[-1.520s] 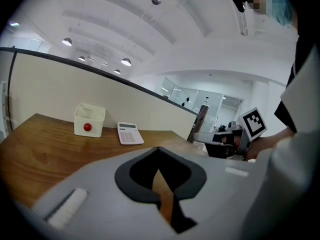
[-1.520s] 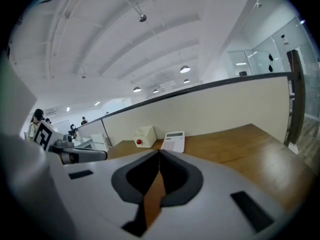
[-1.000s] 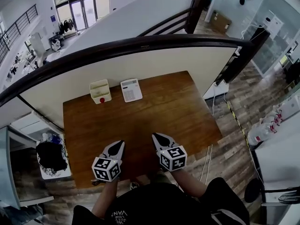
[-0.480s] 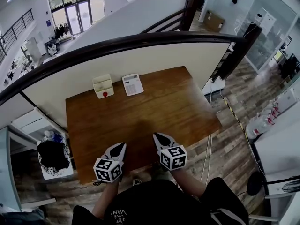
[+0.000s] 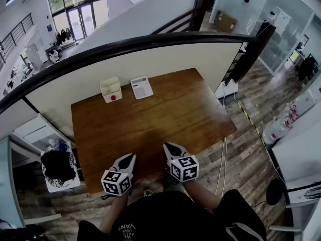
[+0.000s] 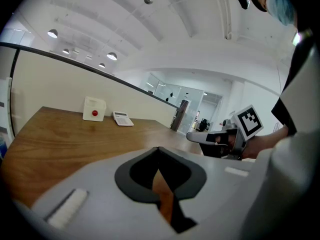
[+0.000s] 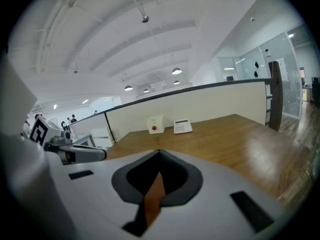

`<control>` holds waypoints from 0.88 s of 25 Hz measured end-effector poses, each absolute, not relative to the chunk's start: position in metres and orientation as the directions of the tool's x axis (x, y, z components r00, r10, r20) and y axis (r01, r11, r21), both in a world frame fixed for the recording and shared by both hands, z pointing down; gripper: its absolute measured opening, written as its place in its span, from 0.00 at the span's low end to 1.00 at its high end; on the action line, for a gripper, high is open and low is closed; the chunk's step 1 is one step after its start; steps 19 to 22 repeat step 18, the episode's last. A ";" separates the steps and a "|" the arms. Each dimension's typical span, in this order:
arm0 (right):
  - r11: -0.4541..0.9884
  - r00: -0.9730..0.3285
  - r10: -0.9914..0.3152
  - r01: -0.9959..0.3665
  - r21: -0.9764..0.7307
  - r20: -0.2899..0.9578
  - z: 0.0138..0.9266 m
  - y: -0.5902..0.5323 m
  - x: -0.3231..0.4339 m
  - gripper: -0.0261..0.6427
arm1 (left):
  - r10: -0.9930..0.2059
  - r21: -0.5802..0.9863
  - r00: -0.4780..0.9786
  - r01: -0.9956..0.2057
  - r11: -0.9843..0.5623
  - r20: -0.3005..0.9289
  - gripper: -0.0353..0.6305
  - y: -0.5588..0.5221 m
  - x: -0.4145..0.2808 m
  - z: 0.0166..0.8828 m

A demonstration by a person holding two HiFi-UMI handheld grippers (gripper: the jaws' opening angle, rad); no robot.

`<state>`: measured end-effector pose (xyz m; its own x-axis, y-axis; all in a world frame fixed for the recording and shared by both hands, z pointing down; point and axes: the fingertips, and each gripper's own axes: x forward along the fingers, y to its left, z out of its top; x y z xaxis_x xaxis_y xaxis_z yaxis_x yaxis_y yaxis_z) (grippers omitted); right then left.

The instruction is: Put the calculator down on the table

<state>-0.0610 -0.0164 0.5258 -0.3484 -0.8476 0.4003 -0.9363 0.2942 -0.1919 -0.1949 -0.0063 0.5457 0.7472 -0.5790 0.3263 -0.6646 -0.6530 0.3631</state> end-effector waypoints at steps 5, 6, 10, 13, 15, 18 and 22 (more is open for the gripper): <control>0.296 -0.350 -0.847 -0.936 -0.192 0.401 0.525 -0.013 -0.063 0.06 | -0.583 0.359 0.741 -0.672 -0.648 0.333 0.07 -0.003 -0.196 0.547; 0.297 -0.351 -0.846 -0.935 -0.191 0.401 0.526 -0.013 -0.064 0.06 | -0.584 0.358 0.740 -0.673 -0.647 0.334 0.07 -0.003 -0.197 0.547; 0.298 -0.351 -0.845 -0.936 -0.189 0.404 0.528 -0.012 -0.065 0.06 | -0.591 0.356 0.735 -0.678 -0.642 0.332 0.07 -0.003 -0.199 0.547; 0.302 -0.354 -0.842 -0.935 -0.188 0.406 0.527 -0.013 -0.064 0.06 | -0.592 0.357 0.733 -0.680 -0.640 0.335 0.07 -0.004 -0.199 0.546; 0.303 -0.355 -0.842 -0.934 -0.188 0.407 0.526 -0.014 -0.063 0.06 | -0.592 0.355 0.732 -0.681 -0.641 0.337 0.07 -0.004 -0.198 0.546; 0.304 -0.355 -0.841 -0.934 -0.186 0.408 0.525 -0.014 -0.060 0.06 | -0.589 0.351 0.733 -0.680 -0.644 0.340 0.07 -0.004 -0.195 0.545; 0.304 -0.355 -0.841 -0.934 -0.186 0.408 0.525 -0.014 -0.060 0.06 | -0.589 0.351 0.733 -0.680 -0.644 0.340 0.07 -0.004 -0.195 0.545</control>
